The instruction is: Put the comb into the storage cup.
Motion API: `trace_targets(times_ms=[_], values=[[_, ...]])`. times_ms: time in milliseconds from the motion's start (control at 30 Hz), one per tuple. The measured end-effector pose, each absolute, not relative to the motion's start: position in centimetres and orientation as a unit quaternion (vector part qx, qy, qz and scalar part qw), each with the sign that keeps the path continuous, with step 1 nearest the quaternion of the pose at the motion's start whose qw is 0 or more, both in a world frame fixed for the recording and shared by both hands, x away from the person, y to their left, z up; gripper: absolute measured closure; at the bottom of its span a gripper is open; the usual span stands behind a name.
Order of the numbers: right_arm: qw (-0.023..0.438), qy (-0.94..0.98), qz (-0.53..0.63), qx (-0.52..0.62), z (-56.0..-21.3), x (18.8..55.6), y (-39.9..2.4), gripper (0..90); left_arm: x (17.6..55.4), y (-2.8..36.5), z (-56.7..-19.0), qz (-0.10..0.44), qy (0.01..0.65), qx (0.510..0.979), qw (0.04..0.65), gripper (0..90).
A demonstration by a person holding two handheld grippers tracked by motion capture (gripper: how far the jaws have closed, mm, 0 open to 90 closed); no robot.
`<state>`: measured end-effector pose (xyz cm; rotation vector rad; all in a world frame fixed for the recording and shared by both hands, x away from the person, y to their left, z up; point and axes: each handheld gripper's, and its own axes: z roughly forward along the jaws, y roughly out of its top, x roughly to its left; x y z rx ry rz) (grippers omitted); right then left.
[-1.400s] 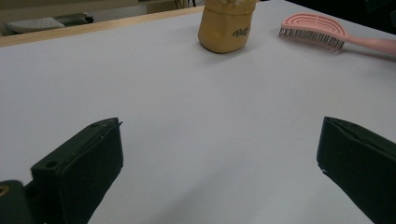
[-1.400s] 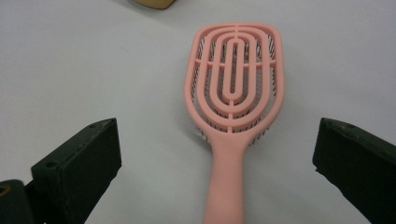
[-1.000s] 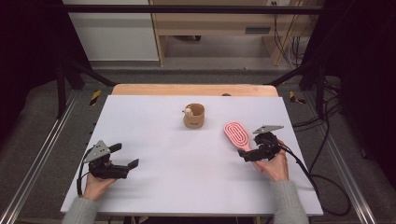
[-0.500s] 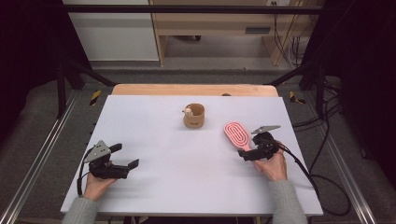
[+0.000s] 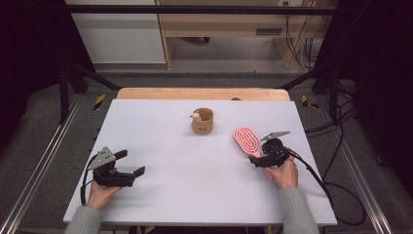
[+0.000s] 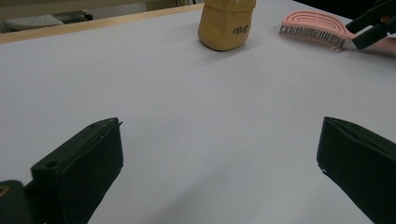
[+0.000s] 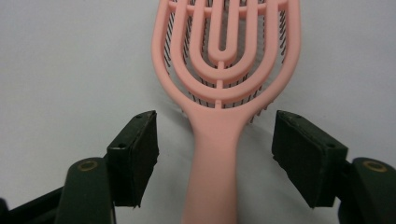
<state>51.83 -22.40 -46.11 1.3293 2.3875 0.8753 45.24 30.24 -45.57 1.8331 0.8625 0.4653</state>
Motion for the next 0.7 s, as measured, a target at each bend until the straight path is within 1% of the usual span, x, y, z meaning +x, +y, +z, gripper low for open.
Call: trace_targets(times_ms=[100,367,400,433,467,633,667,700], values=[[0.136,0.824,0.301,0.460,-46.10,51.82,-22.44,36.6,45.25,30.22,-45.59,0.193,0.357,0.761,0.506,0.1],[0.138,0.826,0.291,0.463,-46.30,51.89,-22.41,41.0,45.24,30.22,-45.59,0.193,0.358,0.761,0.506,0.1],[0.134,0.827,0.289,0.463,-46.34,51.93,-22.40,43.7,45.24,30.20,-45.59,0.193,0.357,0.761,0.506,0.1],[0.134,0.827,0.289,0.463,-46.34,51.93,-22.40,43.7,45.24,30.20,-45.59,0.193,0.357,0.761,0.506,0.1],[0.133,0.826,0.290,0.465,-46.36,51.94,-22.39,45.8,45.25,30.21,-45.60,0.193,0.357,0.761,0.506,0.1],[0.129,0.827,0.290,0.463,-46.45,51.97,-22.37,50.0,45.25,30.21,-45.60,0.193,0.357,0.761,0.506,0.1],[0.126,0.828,0.287,0.464,-46.44,51.98,-22.38,52.1,45.25,30.20,-45.61,0.193,0.357,0.761,0.505,0.1],[0.126,0.828,0.287,0.464,-46.44,51.98,-22.38,52.1,45.25,30.20,-45.61,0.193,0.357,0.761,0.505,0.0]])
